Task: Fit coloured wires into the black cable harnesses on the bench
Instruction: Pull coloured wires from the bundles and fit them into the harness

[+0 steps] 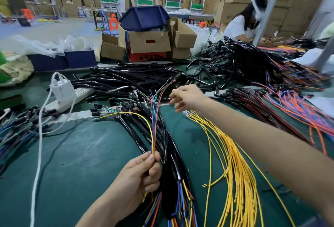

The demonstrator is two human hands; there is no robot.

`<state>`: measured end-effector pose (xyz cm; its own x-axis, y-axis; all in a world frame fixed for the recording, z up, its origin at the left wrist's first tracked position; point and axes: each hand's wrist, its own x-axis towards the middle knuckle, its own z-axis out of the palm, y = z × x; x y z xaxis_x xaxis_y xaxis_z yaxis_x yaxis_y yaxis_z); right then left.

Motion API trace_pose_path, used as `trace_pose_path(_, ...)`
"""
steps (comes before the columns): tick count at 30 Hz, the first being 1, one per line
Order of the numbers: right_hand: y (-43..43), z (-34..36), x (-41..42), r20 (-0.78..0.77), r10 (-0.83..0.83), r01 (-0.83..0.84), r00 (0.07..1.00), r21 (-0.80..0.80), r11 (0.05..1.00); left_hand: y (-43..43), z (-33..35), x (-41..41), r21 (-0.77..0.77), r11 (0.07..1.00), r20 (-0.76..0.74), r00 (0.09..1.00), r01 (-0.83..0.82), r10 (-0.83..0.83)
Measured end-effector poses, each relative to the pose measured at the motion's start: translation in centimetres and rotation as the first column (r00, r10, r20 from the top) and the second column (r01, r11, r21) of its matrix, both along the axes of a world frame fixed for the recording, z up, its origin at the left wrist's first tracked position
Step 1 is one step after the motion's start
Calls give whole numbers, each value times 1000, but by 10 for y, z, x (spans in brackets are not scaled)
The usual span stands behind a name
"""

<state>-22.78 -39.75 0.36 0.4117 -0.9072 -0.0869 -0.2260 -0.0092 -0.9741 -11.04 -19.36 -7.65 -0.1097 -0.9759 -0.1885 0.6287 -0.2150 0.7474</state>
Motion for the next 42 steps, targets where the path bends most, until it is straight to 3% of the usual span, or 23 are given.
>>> trace_pose_path(1, -12, 1, -16, -40, -67, 66, 997, -25, 998, -1, -1, 0, -3, 1000, -13, 1000, -4, 4)
trace_pose_path(3, -41, 2, -63, -235, -269, 215, 934, -233, 948, -2, -3, 0, -17, 1000, -24, 1000, -13, 13)
trace_pose_path(6, -75, -9, -158, -516, -596, 293, 615, -552, 781, -4, -8, 1, -30, 999, -35, 999, -26, 25)
trace_pose_path(10, -85, -46, -274, -624, -729, 411, 281, -608, 679, -8, -15, 3, -29, 999, -35, 999, -40, 39)
trace_pose_path(13, -85, -71, -319, -669, -725, 403, 163, -626, 668, -15, -20, 8, -81, 995, -127, 990, 49, -59)
trace_pose_path(15, -88, -77, -329, -675, -723, 381, 147, -636, 672, -17, -20, 7, -163, 967, -326, 914, 196, -240)
trace_pose_path(18, -95, -76, -331, -668, -732, 339, 132, -664, 667, -19, -22, 5, -162, 965, -462, 848, 205, -258)
trace_pose_path(23, -100, -76, -329, -660, -747, 332, 80, -689, 644, -20, -27, 4, -157, 966, -447, 858, 205, -254)
trace_pose_path(34, -93, -81, -327, -684, -721, 286, 112, -673, 683, -23, -29, 6, -248, 938, -456, 826, 241, -332)
trace_pose_path(39, -90, -78, -323, -448, -871, 386, 201, -781, 491, -23, -29, 6, -269, 930, -453, 820, 249, -350)
trace_pose_path(42, -90, -73, -325, -354, -904, 457, 240, -780, 427, -23, -29, 5, -265, 931, -450, 822, 251, -350)
